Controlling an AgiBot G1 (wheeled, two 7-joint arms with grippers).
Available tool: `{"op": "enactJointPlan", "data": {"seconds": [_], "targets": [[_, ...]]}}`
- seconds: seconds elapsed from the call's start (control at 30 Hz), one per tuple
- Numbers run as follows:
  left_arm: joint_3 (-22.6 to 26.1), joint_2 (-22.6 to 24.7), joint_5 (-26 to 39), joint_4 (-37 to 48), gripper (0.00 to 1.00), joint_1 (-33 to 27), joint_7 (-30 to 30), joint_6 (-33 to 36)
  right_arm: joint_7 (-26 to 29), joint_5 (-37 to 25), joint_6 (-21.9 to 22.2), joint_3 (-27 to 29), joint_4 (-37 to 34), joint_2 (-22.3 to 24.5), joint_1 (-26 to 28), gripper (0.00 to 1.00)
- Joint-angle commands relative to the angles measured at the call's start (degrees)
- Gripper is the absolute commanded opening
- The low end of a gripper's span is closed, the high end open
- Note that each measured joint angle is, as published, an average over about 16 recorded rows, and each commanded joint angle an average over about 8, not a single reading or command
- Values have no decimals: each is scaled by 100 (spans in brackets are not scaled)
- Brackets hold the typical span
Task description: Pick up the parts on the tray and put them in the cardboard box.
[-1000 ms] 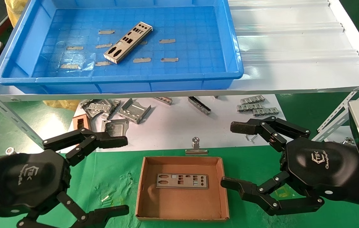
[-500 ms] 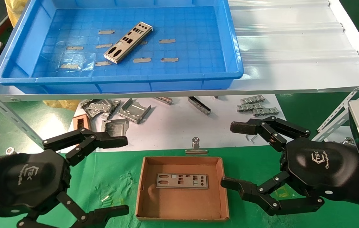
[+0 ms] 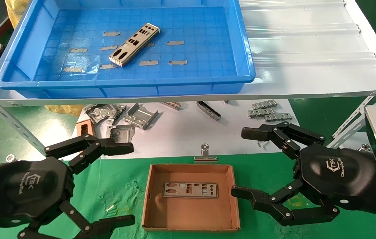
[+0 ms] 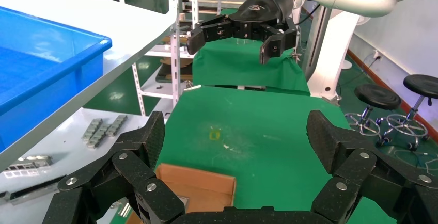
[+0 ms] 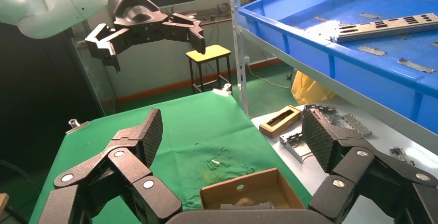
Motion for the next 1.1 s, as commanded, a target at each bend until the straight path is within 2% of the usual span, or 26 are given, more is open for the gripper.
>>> {"op": "enactJointPlan", "data": {"seconds": [0.03,1.1], "targets": [[0,0,0,0,100,0,0,0,0,0,0,0,0,0,0,100],[0,0,0,0,100,0,0,0,0,0,0,0,0,0,0,100]]}}
